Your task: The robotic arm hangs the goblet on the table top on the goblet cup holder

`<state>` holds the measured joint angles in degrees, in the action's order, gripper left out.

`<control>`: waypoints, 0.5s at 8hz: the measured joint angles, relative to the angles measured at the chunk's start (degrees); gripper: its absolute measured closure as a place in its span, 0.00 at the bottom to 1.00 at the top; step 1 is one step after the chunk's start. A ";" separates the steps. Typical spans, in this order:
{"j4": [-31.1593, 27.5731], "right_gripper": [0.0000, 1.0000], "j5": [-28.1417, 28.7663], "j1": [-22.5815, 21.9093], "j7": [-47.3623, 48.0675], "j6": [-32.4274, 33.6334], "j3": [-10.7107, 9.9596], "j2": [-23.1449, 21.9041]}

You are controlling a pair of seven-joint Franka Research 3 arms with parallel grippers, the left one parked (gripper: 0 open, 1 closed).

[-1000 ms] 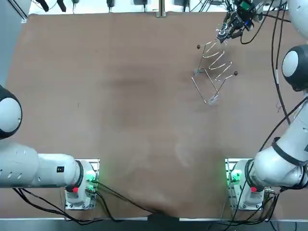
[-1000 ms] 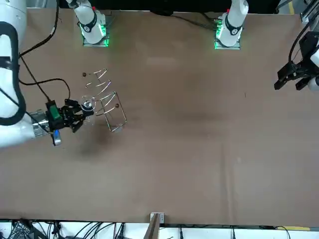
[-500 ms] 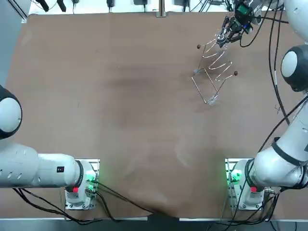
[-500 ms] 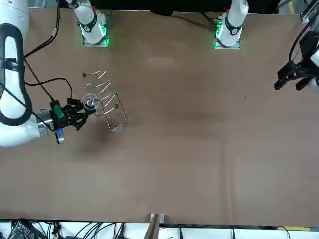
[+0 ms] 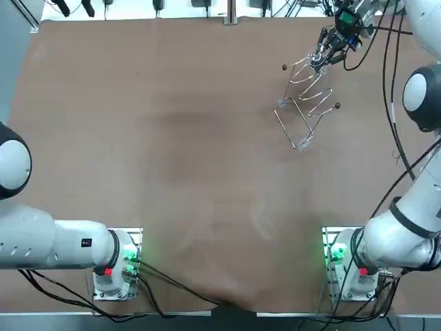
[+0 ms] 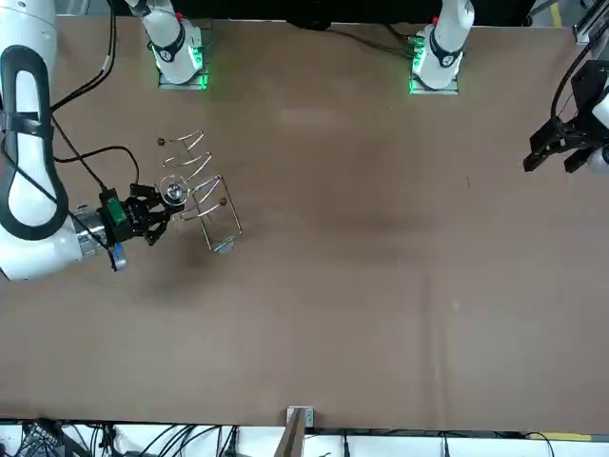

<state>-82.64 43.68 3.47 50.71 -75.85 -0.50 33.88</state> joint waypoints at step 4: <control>-1.13 0.91 -0.04 -1.78 0.09 0.41 0.03 -1.37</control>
<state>-83.77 43.64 1.69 50.80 -75.44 -0.47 32.51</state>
